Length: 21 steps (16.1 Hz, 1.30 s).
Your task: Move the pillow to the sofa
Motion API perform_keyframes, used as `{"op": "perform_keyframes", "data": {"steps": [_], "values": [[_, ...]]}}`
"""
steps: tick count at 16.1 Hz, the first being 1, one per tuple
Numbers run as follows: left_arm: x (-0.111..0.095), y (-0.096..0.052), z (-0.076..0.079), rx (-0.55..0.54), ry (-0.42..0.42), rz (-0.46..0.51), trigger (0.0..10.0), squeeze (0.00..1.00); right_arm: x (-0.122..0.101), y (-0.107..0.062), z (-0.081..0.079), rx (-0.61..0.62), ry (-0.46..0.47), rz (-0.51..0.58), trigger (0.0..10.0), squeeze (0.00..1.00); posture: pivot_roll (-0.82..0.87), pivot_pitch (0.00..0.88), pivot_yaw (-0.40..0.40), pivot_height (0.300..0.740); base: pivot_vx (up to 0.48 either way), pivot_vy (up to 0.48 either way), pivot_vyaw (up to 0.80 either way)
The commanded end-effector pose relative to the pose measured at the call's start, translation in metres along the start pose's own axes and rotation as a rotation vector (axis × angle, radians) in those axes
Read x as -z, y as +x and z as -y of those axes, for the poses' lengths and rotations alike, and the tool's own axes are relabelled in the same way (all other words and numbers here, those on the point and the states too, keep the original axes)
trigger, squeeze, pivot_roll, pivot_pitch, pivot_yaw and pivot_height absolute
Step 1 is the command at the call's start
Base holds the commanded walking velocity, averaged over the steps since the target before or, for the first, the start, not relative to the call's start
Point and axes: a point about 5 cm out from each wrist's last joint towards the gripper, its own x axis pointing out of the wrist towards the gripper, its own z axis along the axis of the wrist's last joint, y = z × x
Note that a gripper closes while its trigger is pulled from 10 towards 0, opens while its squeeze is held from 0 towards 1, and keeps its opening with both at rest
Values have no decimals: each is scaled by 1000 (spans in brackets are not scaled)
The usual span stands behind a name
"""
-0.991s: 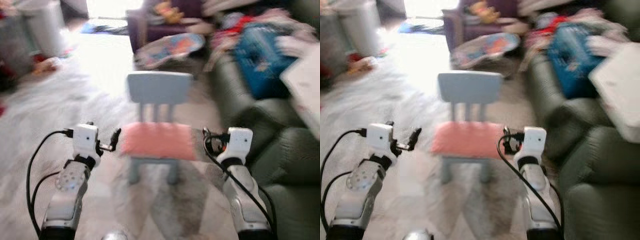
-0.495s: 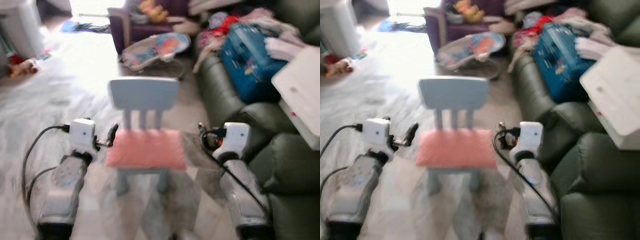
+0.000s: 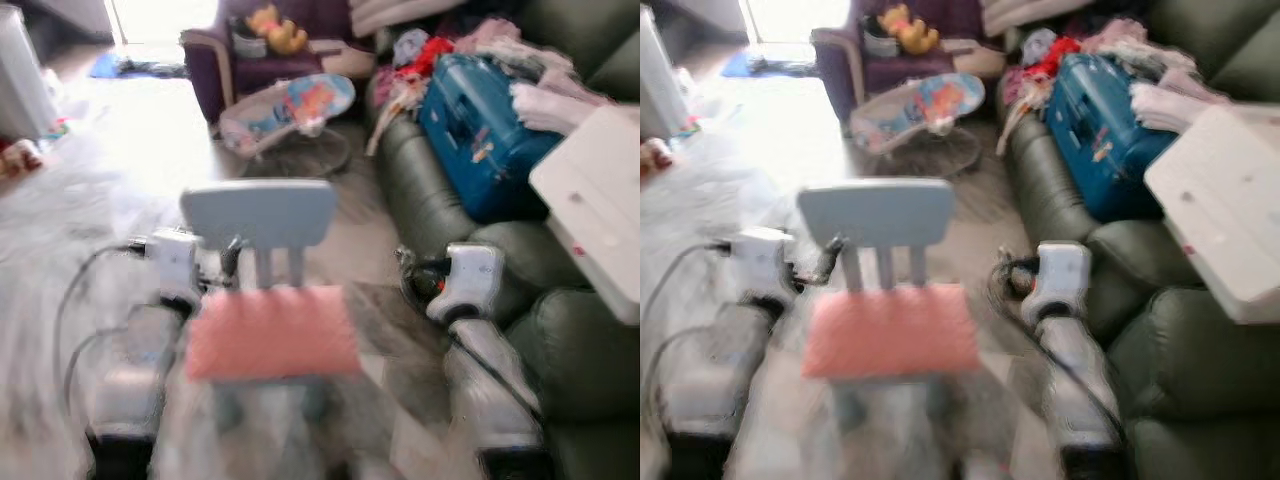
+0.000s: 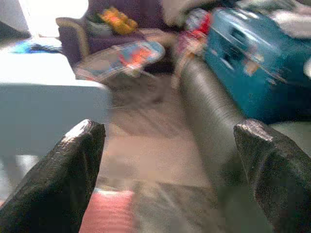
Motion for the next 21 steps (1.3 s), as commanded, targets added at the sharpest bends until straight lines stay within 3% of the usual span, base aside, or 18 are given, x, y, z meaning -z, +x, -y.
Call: {"op": "perform_keyframes", "data": {"steps": [1, 7, 12, 17, 21], "values": [[0, -2, -11, -34, 19, -11, 10000, 0, -7, 2, -7, -22, 7, 26, 10000, 0, -16, 0, -60, 740, 281, 390, 0], [-1, 1, -11, -55, 26, -3, 10000, 0, -6, 4, -8, -30, 2, 25, 10000, 0, -16, 0, -60, 740, 44, 440, 0], [-2, 2, -10, -54, 40, 0, 10000, 0, -6, 4, -9, -38, 6, 26, 10000, 0, -15, 0, -62, 740, 0, 0, 0], [2, 0, 2, -39, 33, -9, 10000, 0, -6, 2, -6, -44, -39, 29, 10000, 0, -21, 0, -61, 740, 0, 0, 141], [2, 1, -5, -94, 80, -15, 10000, 0, -5, 1, -6, -43, -37, 26, 10000, 0, -19, 0, -62, 740, 0, 0, 180]]}}
